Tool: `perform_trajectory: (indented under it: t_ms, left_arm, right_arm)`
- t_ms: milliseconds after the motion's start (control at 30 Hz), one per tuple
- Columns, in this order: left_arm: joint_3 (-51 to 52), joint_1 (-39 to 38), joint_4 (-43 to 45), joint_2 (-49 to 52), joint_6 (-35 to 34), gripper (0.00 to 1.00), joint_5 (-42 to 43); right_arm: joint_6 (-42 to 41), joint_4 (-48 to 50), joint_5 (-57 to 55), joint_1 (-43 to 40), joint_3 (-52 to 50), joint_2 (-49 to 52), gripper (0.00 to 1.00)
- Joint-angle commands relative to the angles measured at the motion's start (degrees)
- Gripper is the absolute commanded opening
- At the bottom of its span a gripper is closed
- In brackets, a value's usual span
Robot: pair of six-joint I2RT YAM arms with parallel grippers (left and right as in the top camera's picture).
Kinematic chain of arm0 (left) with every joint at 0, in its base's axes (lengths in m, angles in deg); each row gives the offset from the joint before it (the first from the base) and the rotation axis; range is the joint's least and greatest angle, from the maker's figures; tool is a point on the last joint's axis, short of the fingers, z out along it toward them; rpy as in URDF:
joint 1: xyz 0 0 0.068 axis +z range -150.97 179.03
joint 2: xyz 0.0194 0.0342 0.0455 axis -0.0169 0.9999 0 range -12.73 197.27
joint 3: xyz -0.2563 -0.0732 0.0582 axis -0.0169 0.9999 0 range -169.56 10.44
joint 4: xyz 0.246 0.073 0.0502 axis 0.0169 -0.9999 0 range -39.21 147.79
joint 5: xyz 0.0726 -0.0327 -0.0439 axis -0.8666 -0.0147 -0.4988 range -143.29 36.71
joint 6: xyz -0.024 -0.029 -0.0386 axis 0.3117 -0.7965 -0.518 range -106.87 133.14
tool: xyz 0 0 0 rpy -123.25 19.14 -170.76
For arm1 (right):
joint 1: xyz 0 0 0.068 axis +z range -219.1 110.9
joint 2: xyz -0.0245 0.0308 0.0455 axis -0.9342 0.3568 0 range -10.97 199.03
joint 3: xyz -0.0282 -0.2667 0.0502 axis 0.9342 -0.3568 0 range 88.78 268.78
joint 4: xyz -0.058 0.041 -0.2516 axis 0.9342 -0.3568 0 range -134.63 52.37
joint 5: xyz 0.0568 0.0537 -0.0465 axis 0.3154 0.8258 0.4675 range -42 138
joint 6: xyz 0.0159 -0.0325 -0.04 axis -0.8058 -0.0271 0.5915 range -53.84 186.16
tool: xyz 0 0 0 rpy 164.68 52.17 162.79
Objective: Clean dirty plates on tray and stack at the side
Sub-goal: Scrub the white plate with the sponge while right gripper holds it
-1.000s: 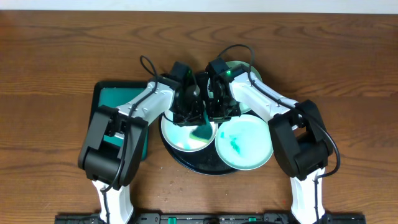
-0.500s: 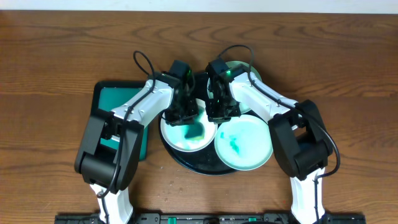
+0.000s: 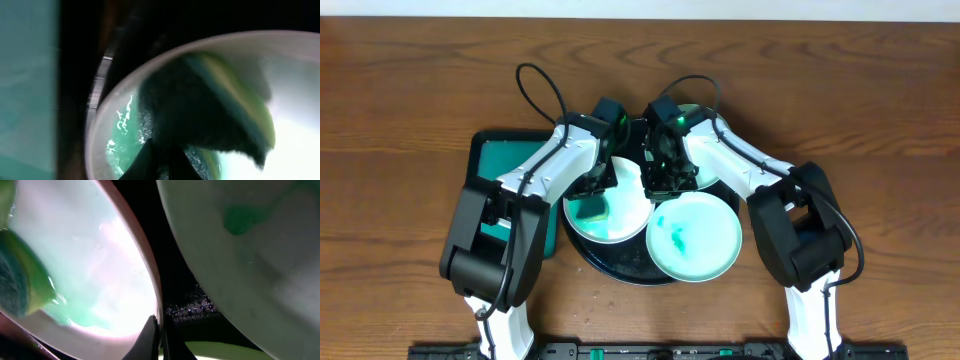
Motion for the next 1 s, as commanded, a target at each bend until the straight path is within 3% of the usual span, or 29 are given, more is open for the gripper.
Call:
perform_trajectory:
  t_ms: [0, 100, 267, 433, 700, 967]
  left_arm:
    - [1.4, 2.6, -1.2, 3.6, 0.2, 0.07, -18.1]
    - [0.4, 1.1, -0.7, 3.6, 6.9, 0.07, -11.1]
    - [-1.0, -2.9, 0.5, 3.6, 18.9, 0.07, 13.6]
    - [-1.1, -6.3, 1.0, 3.6, 22.1, 0.07, 28.3]
    - [-1.1, -6.4, 2.7, 3.6, 23.9, 0.07, 38.5]
    - [-2.2, -2.0, 2.5, 3.5, 20.6, 0.07, 35.6]
  right_arm:
    - [0.5, -1.8, -4.5, -0.7, -0.3, 0.8, 0.01]
    - [0.5, -1.7, -4.5, -0.7, -0.3, 0.8, 0.01]
    - [0.5, -1.8, -4.5, -0.7, -0.3, 0.8, 0.01]
    - [0.5, -1.8, -4.5, -0.7, -0.3, 0.8, 0.01]
    - [0.5, -1.8, -4.5, -0.7, -0.3, 0.8, 0.01]
    - [0.5, -1.8, -4.5, -0.6, -0.3, 0.8, 0.01]
